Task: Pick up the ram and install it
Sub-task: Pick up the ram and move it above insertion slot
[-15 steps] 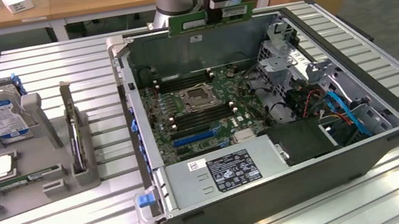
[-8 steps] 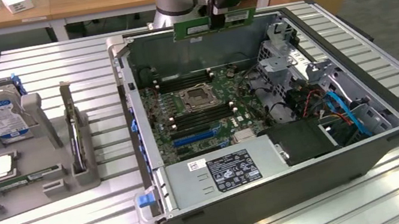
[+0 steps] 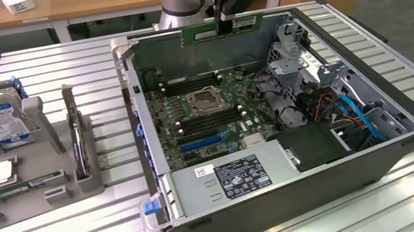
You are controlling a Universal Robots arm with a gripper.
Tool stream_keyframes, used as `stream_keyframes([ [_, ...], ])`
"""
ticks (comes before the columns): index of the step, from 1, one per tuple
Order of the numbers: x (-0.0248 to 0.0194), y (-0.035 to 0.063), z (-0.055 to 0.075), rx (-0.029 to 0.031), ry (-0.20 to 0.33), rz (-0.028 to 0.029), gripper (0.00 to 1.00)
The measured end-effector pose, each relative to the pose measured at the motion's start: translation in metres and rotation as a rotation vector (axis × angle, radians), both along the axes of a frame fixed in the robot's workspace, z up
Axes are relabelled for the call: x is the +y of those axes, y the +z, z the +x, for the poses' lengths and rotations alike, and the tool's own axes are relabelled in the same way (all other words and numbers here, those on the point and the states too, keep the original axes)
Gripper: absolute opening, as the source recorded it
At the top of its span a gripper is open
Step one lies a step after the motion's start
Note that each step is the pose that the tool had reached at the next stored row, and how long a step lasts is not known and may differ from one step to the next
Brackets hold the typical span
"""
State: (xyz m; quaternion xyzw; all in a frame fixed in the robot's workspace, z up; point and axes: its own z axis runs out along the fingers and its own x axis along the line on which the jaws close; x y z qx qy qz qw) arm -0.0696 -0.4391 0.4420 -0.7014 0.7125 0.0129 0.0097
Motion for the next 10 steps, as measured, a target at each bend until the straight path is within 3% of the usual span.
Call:
stream_keyframes([
  [10,0.0195,-0.0142,0.004,0.0000,-0.001,0.0000,0.13],
])
